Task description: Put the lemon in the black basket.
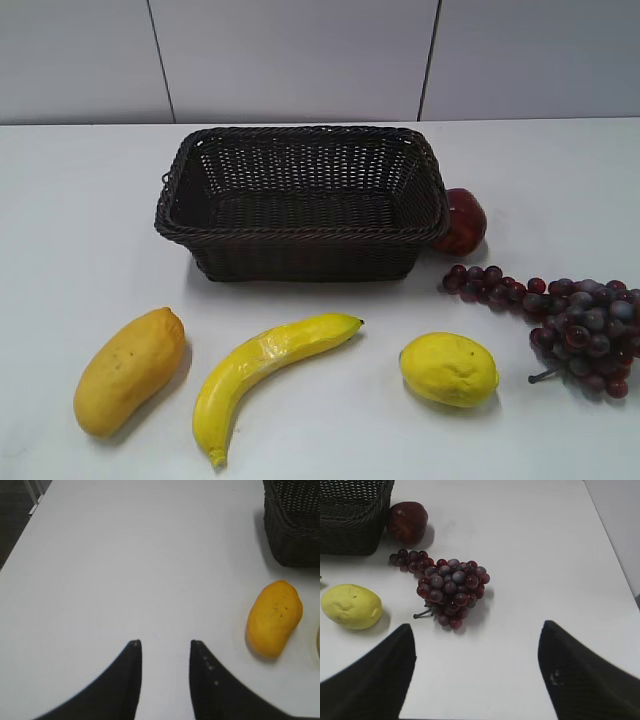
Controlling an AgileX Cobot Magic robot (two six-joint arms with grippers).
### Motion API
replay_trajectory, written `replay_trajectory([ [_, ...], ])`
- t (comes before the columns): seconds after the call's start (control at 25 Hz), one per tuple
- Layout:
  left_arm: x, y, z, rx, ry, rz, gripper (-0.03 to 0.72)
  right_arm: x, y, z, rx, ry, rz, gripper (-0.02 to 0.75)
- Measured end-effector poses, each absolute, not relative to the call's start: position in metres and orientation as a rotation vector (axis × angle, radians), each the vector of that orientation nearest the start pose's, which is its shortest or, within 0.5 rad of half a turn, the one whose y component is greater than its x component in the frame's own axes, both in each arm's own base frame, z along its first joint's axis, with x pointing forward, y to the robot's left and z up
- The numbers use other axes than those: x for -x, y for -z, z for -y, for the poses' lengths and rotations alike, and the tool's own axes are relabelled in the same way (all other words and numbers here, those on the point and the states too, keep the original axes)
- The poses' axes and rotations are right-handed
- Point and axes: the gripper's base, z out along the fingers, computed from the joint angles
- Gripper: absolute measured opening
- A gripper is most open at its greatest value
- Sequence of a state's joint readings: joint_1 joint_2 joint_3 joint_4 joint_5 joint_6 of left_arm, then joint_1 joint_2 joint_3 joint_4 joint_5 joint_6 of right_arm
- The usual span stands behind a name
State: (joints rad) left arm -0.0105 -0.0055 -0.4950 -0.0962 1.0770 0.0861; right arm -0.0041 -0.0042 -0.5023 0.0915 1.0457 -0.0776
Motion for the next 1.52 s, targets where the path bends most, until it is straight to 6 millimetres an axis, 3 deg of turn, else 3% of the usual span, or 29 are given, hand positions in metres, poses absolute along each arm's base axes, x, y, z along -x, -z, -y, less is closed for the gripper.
replay_trajectory([
  [0.48,0.006,-0.275,0.008,-0.105,0.069,-2.054,0.239,0.005,-0.279,-0.007,0.078,-0.057,-2.018,0.575],
  [0.6,0.006,-0.275,0.008,-0.105,0.069,-2.054,0.239,-0.003,-0.279,-0.007,0.077,-0.060,-2.070,0.575],
  [0.92,0.006,-0.275,0.008,-0.105,0.069,-2.054,0.239,-0.063,-0.285,-0.007,0.142,-0.044,-2.356,0.574],
  [1.08,0.006,-0.275,0.008,-0.105,0.069,-2.054,0.239,-0.098,-0.286,-0.009,0.282,-0.048,-2.479,0.574],
  [1.28,0.006,-0.275,0.008,-0.105,0.070,-2.054,0.239,-0.144,-0.287,-0.026,0.604,-0.185,-2.511,0.573],
  [1.52,0.006,-0.275,0.008,-0.105,0.069,-2.054,0.239,-0.188,-0.275,-0.064,1.153,-0.223,-2.414,0.573],
])
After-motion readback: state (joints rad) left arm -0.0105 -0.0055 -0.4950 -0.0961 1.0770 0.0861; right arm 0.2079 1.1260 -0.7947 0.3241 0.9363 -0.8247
